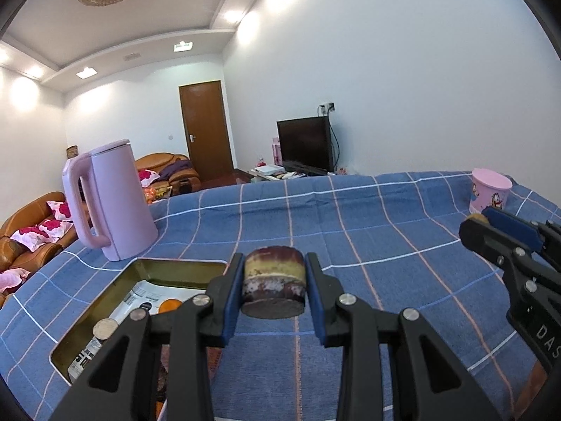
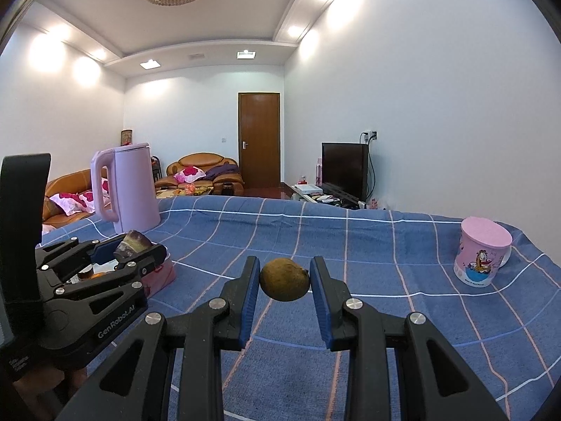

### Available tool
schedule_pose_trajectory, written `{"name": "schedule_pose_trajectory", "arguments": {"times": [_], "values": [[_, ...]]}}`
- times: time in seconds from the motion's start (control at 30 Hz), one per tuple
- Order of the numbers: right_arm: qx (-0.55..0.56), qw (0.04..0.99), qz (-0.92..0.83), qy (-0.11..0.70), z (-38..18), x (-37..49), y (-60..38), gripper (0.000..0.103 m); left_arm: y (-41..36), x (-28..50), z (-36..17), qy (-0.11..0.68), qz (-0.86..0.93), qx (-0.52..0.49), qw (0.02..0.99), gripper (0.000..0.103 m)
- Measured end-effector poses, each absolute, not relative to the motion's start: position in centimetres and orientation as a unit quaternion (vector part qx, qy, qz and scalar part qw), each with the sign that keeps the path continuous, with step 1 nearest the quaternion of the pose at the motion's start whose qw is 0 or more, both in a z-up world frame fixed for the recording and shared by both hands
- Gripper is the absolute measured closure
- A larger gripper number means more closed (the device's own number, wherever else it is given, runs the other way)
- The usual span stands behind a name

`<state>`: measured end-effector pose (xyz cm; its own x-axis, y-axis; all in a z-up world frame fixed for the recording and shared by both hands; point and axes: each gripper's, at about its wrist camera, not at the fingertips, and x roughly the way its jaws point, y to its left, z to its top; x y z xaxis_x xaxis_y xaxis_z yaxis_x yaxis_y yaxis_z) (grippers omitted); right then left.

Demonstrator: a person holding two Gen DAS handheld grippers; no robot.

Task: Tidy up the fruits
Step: 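Lift the canister in the left gripper while the right holds the olive-brown fruit up, then carry the canister in the left gripper over the tin while the right carries the fruit there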

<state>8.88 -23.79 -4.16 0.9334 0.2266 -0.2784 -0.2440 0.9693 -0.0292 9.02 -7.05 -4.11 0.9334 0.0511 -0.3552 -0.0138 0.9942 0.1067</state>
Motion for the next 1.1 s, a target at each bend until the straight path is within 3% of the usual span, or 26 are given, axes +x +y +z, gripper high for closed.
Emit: {"name": "schedule_pose_trajectory", "arguments": {"times": [1.1], "values": [[-0.042,0.98,0.125,0.15,-4.2,9.1,-21.6,0.072,-3.9,7.3,-4.1,0.196,0.004,0.035,0.98,0.068]]}}
